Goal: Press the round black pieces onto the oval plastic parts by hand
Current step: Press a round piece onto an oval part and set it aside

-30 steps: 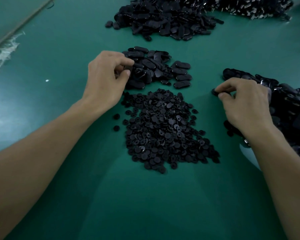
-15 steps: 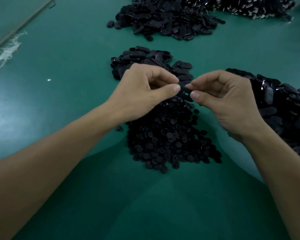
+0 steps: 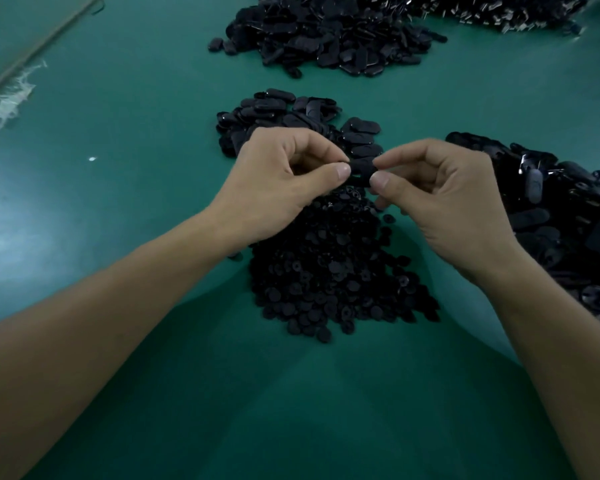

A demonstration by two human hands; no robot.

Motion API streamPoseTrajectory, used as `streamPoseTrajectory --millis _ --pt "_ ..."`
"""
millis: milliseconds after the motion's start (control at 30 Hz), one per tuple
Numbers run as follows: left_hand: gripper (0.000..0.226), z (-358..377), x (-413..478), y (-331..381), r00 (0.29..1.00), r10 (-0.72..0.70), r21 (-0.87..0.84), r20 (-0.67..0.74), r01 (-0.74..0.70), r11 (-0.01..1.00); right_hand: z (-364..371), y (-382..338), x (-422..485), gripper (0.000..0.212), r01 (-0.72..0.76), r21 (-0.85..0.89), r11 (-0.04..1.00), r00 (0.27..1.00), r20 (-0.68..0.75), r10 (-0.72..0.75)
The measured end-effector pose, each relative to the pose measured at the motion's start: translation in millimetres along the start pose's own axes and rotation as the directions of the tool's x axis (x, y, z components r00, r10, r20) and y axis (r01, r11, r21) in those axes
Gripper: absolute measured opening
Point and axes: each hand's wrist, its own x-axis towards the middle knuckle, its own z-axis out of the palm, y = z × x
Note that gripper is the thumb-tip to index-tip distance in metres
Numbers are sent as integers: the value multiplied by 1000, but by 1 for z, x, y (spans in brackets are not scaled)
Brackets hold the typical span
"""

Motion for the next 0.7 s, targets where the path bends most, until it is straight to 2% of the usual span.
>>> streamPoseTrajectory --millis 133,233,433,600,700 --pt "10 -2 2 -5 998 -2 40 -70 4 999 -12 5 1 8 -13 -387 922 1000 -28 2" --pt "10 -3 3 -6 996 -26 32 -83 29 999 -21 5 1 6 -7 -538 843 998 54 43" --pt "7 -4 3 -3 995 -52 -138 -87 39 990 -25 4 2 6 -10 -566 825 974 182 137" --pt "11 -5 3 -4 989 -61 -122 -132 44 991 -23 5 4 13 -15 -591 806 957 224 182" --pt "12 -5 3 -4 989 -68 -117 -131 53 992 -21 6 2 14 10 -590 808 971 198 132"
